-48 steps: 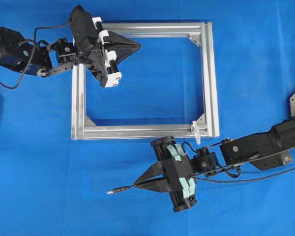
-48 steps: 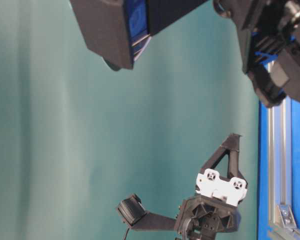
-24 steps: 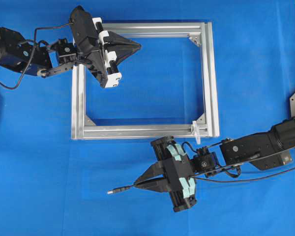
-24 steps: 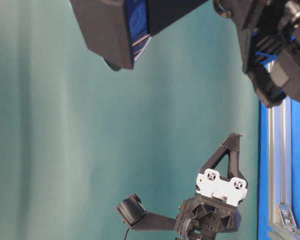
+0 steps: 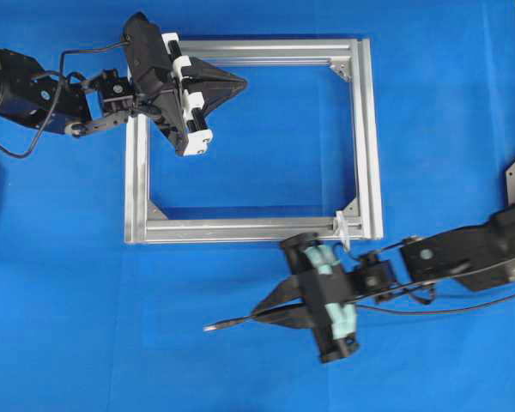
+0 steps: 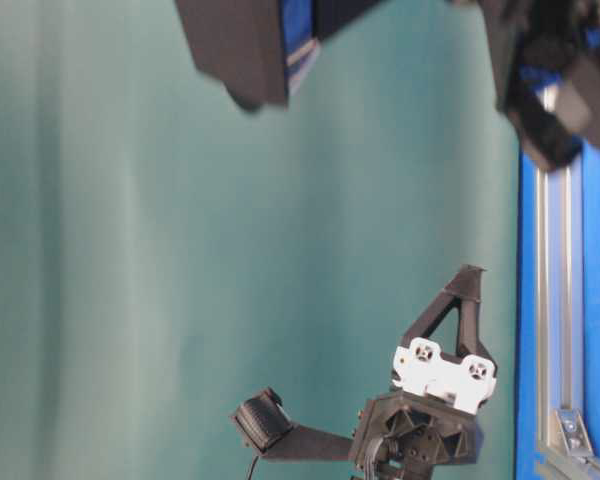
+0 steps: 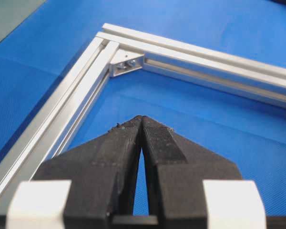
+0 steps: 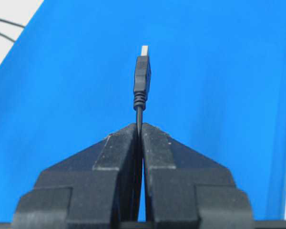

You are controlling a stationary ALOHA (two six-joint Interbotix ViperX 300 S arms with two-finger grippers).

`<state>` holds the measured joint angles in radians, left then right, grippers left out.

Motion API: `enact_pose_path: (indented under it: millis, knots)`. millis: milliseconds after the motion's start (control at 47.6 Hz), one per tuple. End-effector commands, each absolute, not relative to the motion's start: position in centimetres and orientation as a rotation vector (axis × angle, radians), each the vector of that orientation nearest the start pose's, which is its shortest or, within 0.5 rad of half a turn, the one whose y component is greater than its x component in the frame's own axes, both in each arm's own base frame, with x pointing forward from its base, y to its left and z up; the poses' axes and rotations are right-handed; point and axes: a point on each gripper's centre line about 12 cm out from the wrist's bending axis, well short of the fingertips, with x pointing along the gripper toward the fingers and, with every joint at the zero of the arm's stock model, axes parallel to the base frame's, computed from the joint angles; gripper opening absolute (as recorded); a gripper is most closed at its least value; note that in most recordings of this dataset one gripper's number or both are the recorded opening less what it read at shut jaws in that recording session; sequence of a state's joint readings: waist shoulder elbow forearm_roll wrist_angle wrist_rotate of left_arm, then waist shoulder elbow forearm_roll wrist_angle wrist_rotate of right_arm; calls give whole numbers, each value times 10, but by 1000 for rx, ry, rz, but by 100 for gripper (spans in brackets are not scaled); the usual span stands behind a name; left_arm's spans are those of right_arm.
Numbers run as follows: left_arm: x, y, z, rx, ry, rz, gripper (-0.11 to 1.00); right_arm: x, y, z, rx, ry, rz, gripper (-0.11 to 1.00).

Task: Insert the wire through the string loop located on the right side.
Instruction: 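Lift the cable and carry it right toward the white zip-tie loop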

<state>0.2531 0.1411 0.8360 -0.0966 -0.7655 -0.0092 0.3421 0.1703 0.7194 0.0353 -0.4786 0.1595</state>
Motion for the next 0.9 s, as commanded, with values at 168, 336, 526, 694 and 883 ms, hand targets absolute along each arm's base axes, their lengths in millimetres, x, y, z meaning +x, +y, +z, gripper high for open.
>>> enact_pose_path:
  millis: [168, 336, 526, 694, 883]
  knots:
    - [372, 101, 155, -93, 162, 316, 0, 320, 127, 156, 113, 418, 323, -4]
    - [373, 98, 155, -92, 162, 309, 0, 272, 113, 156, 125, 429, 328, -4]
    - [375, 98, 157, -91, 156, 306, 0, 231, 98, 155, 125, 446, 333, -4]
    - [375, 98, 158, -91, 153, 306, 0, 203, 87, 149, 112, 522, 331, -4]
    - [375, 98, 157, -91, 155, 306, 0, 182, 78, 147, 112, 519, 334, -4]
